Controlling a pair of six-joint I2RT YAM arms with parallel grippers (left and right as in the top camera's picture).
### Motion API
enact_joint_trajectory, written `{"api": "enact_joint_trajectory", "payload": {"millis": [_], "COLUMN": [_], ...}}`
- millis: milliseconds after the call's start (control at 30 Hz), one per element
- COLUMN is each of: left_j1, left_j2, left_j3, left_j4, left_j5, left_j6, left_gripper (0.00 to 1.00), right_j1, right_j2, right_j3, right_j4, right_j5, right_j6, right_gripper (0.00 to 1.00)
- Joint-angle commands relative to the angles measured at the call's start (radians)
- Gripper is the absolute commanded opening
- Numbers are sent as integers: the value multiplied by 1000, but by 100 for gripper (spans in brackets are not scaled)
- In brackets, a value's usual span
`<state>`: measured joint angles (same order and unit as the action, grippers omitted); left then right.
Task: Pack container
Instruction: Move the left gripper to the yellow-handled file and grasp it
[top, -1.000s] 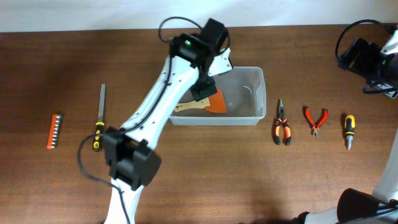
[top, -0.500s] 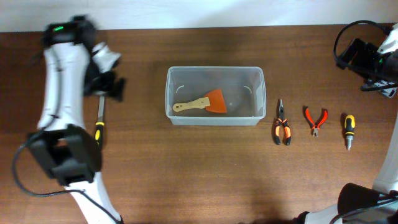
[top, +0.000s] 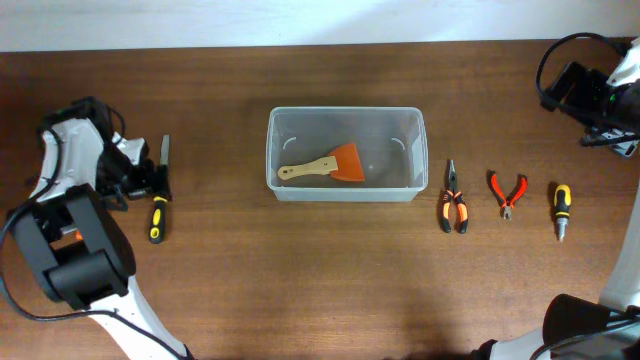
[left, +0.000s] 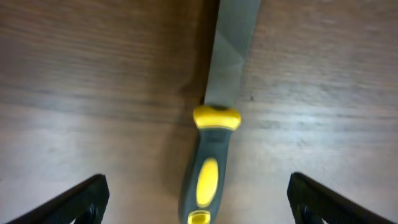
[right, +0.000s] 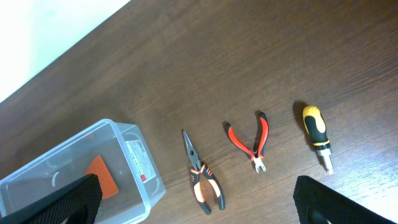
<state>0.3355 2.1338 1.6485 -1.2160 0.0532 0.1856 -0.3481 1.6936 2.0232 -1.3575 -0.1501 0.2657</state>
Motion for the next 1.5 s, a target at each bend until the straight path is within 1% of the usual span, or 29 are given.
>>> {"api": "enact_joint_trajectory", "payload": {"millis": [0,133,200,267,300,367,400,500,567,733,1033,1100,1167,1300,1467], "left_j1": [-6,-8,-11,-18,-24,-35,-41,-60,-79,-112,-110,-110,-110,-110,-110], "left_j2": [-13,-13,-13,-13,-13,-13,-13,-13,-13,-11,-10,-10,-8,-8,-8], "left_j3": [-63,-123,-137,-148,-154,-164,-170,-182,-192,-194,-195,-195,-195,-195,-195], "left_j4": [56,137,161,182,193,207,213,221,229,237,241,243,243,248,248], "left_j5": [-12,5,15,14,14,10,10,-1,-35,-64,-65,-67,-73,-80,-80], "left_j6": [-12,-11,-12,-12,-12,-13,-13,-18,-43,-43,-59,-58,-58,-56,1], "left_gripper": [94,92,89,78,74,61,57,55,55,55,54,47,42,42,42], "right_j1": [1,1,1,1,1,1,1,1,1,1,1,1,1,1,1], "right_j2": [3,3,3,3,3,3,3,3,3,3,3,3,3,3,3], "right_j3": [-5,-5,-5,-5,-5,-5,-5,-5,-5,-5,-5,-5,-5,-5,-5], "right_j4": [3,3,3,3,3,3,3,3,3,3,3,3,3,3,4], "right_j5": [8,8,8,5,5,5,5,5,5,5,5,5,5,5,5], "right_j6": [5,5,5,5,5,5,5,5,5,5,5,5,5,5,5], "right_gripper": [99,99,99,99,99,99,99,99,99,99,99,99,99,99,99]}}
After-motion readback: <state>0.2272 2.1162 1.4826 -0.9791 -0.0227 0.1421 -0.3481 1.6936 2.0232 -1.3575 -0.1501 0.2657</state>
